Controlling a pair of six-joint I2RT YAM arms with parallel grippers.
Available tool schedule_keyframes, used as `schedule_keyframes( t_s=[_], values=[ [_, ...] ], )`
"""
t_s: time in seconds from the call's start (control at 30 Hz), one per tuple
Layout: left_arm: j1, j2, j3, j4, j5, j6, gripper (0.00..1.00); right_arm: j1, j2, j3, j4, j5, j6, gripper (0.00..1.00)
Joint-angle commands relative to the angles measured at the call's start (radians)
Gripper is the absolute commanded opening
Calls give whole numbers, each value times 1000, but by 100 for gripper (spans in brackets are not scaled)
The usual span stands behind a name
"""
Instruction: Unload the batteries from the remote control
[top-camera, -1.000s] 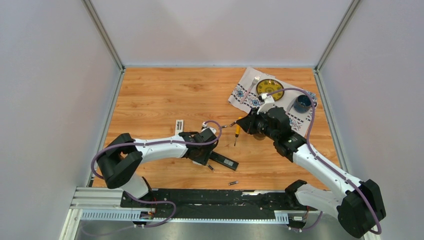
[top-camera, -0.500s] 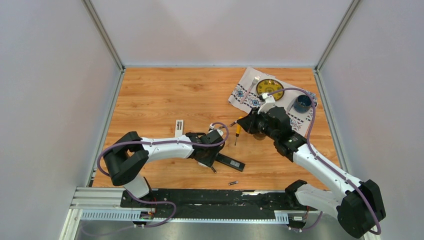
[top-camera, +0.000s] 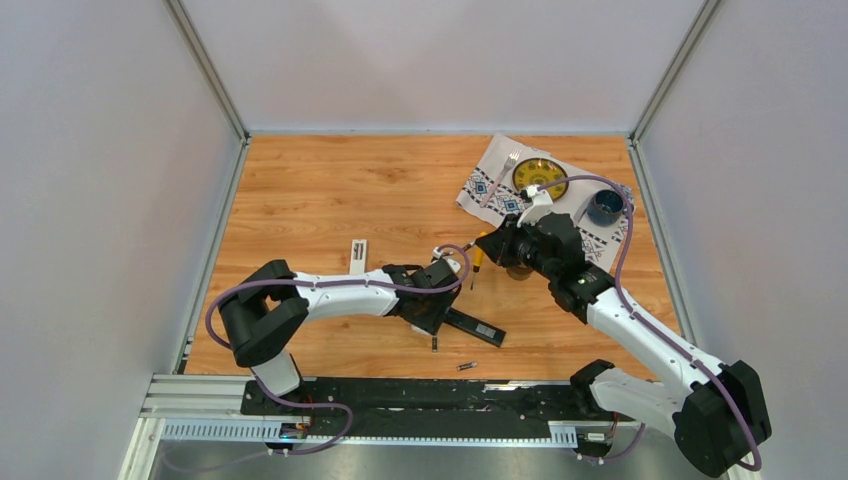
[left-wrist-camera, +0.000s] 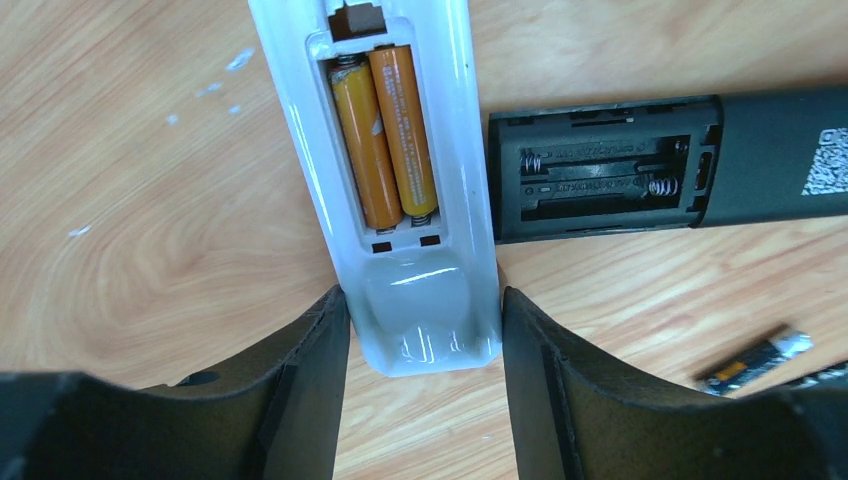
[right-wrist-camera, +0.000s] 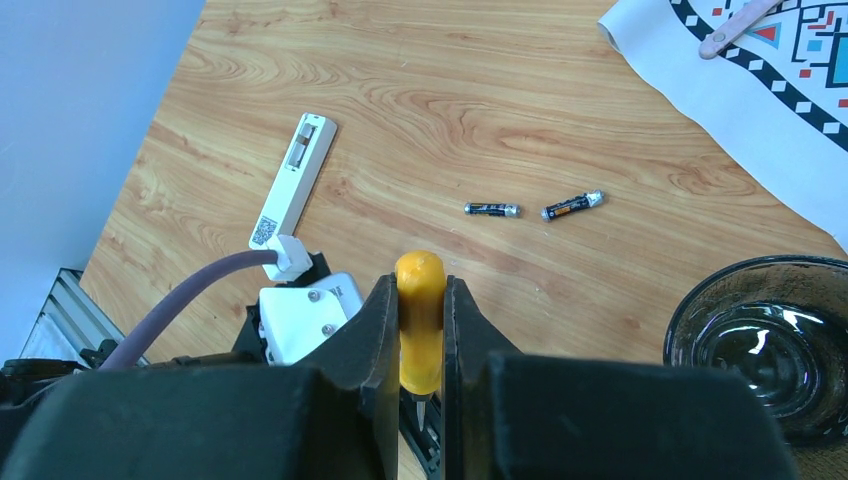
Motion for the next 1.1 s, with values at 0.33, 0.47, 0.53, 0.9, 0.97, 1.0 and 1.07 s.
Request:
schedule_keyframes(
  t_s=[0.33,0.47,0.53,0.9,0.97,1.0,1.07],
  values=[
    [-34,-59,-35,13,7,1,27,-8,-24,-5,40,0,9,0],
    [-34,-108,-87,-14,-13,11,37,-7,-24,-8,46,-4,12,0],
    [-34,-122,-113,-17,-21,13,44,-7,-21,-9,54,-9,16,0],
    [-32,-277,-250,12,-73,-10,71,-5,1,-17,89,-46,42,0],
    [-34,-301,-281,39,-64,-9,71,-5,7,-15,92,-52,44,0],
    [-32,-309,-290,48,-62,-9,71,-7,8,-14,92,-57,50,0],
    [-34,-330,-318,76,-53,-4,71,-4,13,-14,97,-66,59,0]
  ],
)
